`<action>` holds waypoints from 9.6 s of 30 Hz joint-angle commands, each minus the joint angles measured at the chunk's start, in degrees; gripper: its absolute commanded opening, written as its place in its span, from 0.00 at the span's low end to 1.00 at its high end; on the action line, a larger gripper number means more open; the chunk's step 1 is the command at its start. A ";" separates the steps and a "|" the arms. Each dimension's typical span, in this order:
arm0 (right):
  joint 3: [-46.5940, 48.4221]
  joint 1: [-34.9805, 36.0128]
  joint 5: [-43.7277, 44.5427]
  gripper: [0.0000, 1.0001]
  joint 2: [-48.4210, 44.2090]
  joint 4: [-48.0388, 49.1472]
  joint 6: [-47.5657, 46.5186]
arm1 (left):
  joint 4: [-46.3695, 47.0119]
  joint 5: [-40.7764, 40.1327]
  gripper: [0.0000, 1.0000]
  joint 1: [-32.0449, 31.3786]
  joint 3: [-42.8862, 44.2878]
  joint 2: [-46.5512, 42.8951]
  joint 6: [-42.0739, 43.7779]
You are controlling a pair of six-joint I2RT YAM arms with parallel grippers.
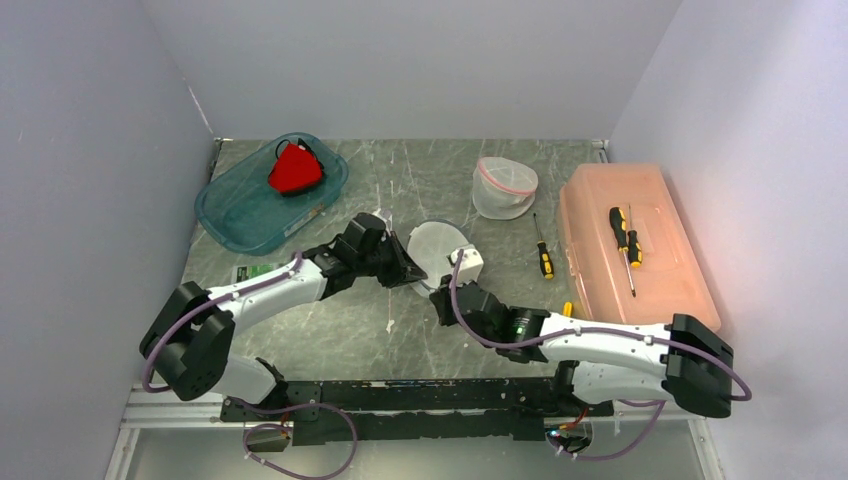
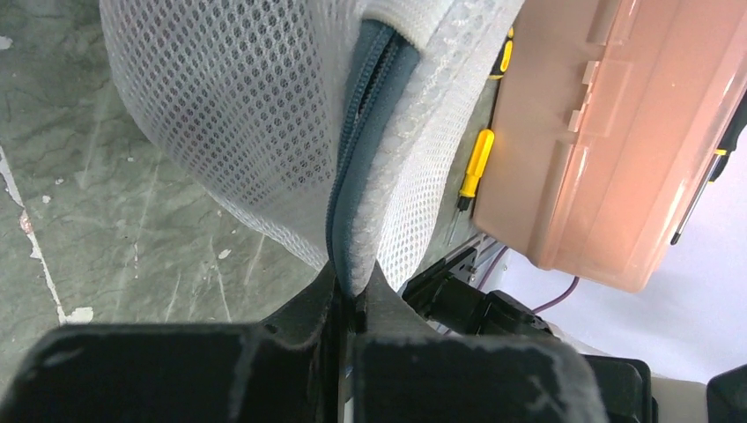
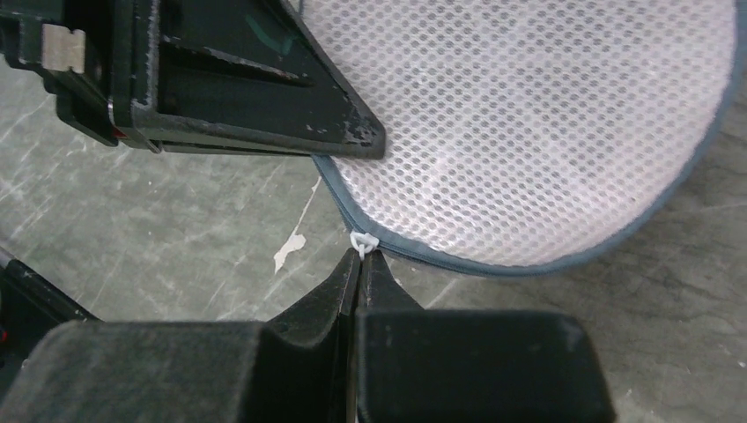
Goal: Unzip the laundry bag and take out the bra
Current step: Unzip the laundry bag at the center of the board.
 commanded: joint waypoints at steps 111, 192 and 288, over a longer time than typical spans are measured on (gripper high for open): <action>-3.18 -12.62 -8.42 0.00 -11.49 -4.78 -7.68 | -9.93 13.68 0.04 11.81 10.37 5.38 25.65; -1.37 -11.13 -6.95 0.00 -5.15 -4.95 -4.22 | -1.13 1.62 0.03 5.80 -4.22 -9.15 -3.64; -1.24 -3.06 -7.65 0.00 -12.27 -5.54 -5.79 | -1.36 17.44 0.24 7.30 14.00 8.55 21.65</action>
